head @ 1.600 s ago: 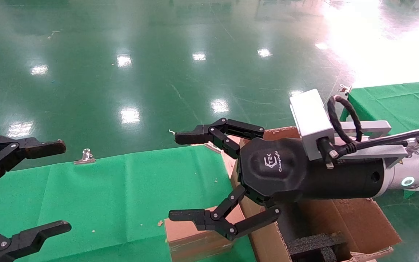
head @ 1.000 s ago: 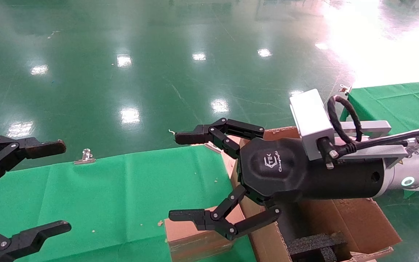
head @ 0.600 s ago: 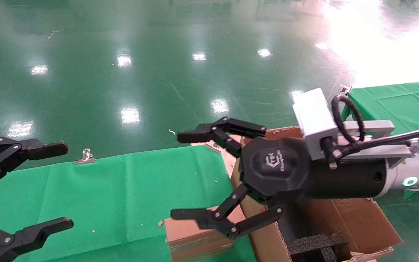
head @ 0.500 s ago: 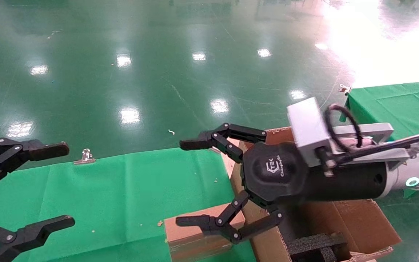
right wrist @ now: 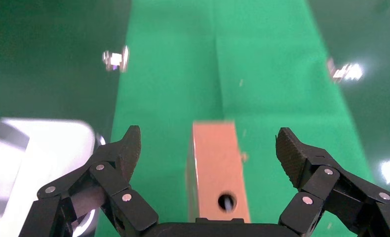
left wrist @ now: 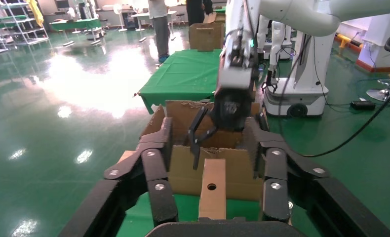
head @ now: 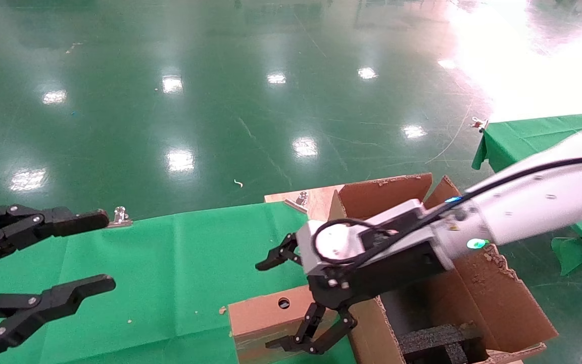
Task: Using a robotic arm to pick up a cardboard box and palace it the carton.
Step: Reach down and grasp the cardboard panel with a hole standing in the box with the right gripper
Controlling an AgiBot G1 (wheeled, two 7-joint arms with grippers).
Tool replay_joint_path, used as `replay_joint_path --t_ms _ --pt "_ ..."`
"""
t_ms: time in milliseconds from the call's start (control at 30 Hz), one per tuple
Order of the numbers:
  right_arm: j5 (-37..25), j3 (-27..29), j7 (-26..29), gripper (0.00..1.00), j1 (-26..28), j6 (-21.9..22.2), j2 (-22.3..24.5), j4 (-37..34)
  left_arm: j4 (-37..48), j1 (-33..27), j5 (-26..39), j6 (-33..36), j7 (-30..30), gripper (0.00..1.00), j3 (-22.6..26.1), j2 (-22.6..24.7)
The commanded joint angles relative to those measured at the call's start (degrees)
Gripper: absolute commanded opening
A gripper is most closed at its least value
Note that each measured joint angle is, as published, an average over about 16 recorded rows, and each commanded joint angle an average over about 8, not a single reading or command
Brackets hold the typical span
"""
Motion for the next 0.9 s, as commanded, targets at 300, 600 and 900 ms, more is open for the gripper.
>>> replay_joint_path --t_ms 300,600,900 --pt "-6.7 -12.5 -2.6 1.00 7.9 0.1 -5.4 -5.7 0.0 0.0 0.0 0.0 0.0 0.00 0.0 0.0" --pt "-10.9 -20.2 -5.2 1.00 13.0 0.2 -9.7 -10.6 0.0 0.0 0.0 0.0 0.0 0.00 0.0 0.0" --pt "-12.1 -27.4 -7.3 1.00 16.7 0.3 -13.4 -13.6 0.0 0.0 0.0 0.0 0.0 0.39 0.0 0.0"
